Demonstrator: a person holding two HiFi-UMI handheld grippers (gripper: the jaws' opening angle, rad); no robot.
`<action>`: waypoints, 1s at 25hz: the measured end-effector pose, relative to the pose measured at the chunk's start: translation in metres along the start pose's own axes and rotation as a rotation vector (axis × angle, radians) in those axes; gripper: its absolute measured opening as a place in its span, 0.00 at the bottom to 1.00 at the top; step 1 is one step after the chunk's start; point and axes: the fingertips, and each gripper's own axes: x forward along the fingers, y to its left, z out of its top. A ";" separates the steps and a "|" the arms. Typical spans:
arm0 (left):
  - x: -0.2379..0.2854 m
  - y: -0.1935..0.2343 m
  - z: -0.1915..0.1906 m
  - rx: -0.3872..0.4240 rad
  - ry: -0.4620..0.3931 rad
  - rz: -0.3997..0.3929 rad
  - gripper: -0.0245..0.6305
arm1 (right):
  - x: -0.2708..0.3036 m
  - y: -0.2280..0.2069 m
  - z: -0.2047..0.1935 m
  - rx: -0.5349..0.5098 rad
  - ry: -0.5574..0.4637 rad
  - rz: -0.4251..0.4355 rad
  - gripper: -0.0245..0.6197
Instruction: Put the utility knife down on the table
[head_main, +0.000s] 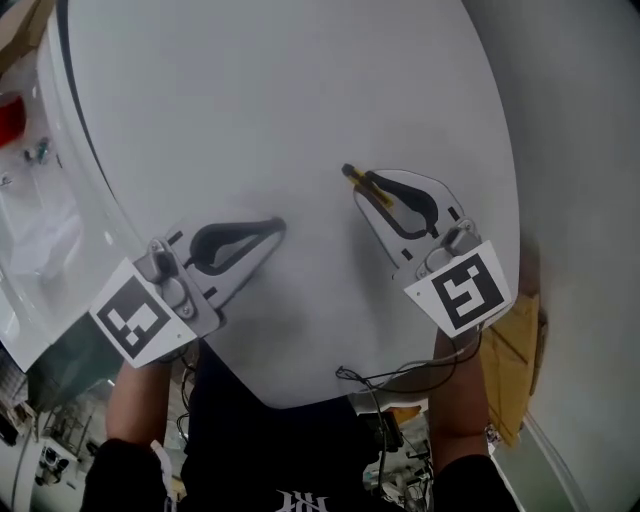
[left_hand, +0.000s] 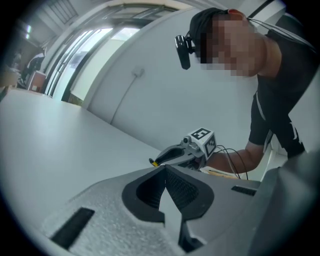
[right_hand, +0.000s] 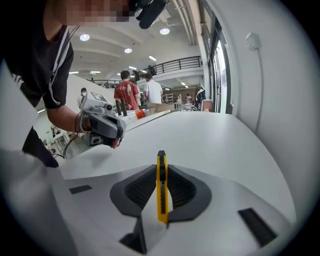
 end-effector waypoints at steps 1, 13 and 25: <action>0.001 0.000 0.000 -0.008 -0.008 -0.009 0.05 | 0.005 -0.001 -0.003 -0.013 0.022 -0.004 0.13; 0.003 -0.001 0.001 0.017 -0.008 -0.049 0.05 | 0.025 -0.002 -0.002 -0.079 0.144 -0.036 0.13; 0.002 -0.013 0.007 0.001 -0.042 -0.095 0.05 | -0.017 0.009 0.019 0.056 -0.127 -0.071 0.07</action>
